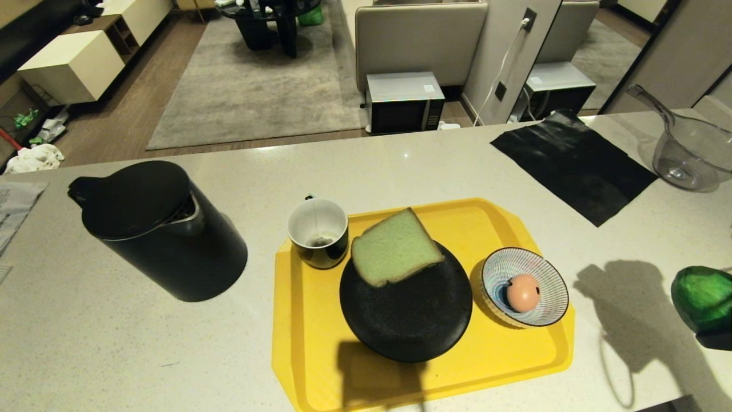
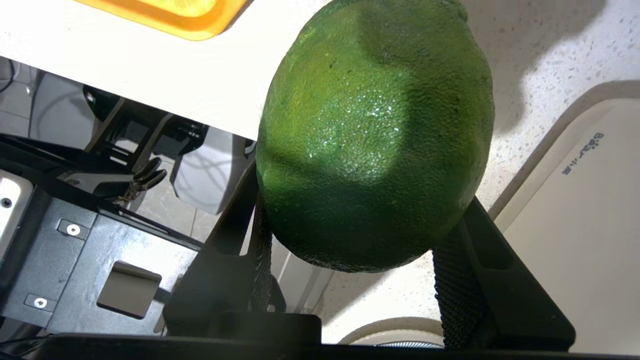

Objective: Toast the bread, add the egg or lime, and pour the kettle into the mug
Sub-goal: Put the fruit on a plate

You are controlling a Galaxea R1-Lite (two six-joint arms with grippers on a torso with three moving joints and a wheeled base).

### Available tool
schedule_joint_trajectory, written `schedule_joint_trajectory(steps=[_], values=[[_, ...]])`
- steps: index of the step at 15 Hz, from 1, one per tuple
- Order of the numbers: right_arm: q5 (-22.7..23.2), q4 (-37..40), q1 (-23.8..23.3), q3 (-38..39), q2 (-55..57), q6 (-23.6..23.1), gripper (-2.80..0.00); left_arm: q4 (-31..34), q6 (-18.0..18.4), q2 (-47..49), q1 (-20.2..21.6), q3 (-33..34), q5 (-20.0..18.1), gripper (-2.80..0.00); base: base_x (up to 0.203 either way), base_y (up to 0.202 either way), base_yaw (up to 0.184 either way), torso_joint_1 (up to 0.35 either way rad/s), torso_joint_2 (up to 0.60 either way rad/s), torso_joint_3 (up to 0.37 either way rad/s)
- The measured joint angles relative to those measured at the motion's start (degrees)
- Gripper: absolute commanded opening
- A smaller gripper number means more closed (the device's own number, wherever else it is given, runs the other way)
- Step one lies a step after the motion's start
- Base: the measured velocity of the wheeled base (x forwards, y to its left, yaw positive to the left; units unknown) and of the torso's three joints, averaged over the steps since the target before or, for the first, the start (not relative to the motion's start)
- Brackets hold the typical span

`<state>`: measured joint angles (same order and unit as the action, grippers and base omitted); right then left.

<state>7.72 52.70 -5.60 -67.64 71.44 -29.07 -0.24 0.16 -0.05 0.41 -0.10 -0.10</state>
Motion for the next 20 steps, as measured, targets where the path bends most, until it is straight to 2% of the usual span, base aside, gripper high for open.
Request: schedule_joint_trajectory(steps=[11,17,20], values=[[0.12,0.27,1.88,-0.55,-0.13,-1.4,-2.8,0.0,0.0,0.0,0.0,0.0,0.0,-2.8,0.0,0.0,0.0,0.0,0.0,0.0],[0.18,0.09,3.19,-0.25,-0.16,-1.41,-2.8,0.02,-0.01,0.0,0.0,0.0,0.01,-2.8,-0.173,0.0,0.0,0.0,0.0,0.004],[-0.23,-0.2,4.96,-0.22,-0.13,-1.33,-2.8,0.0,-0.05,0.0,0.0,0.0,0.01,-2.8,0.0,0.0,0.0,0.0,0.0,0.0]])
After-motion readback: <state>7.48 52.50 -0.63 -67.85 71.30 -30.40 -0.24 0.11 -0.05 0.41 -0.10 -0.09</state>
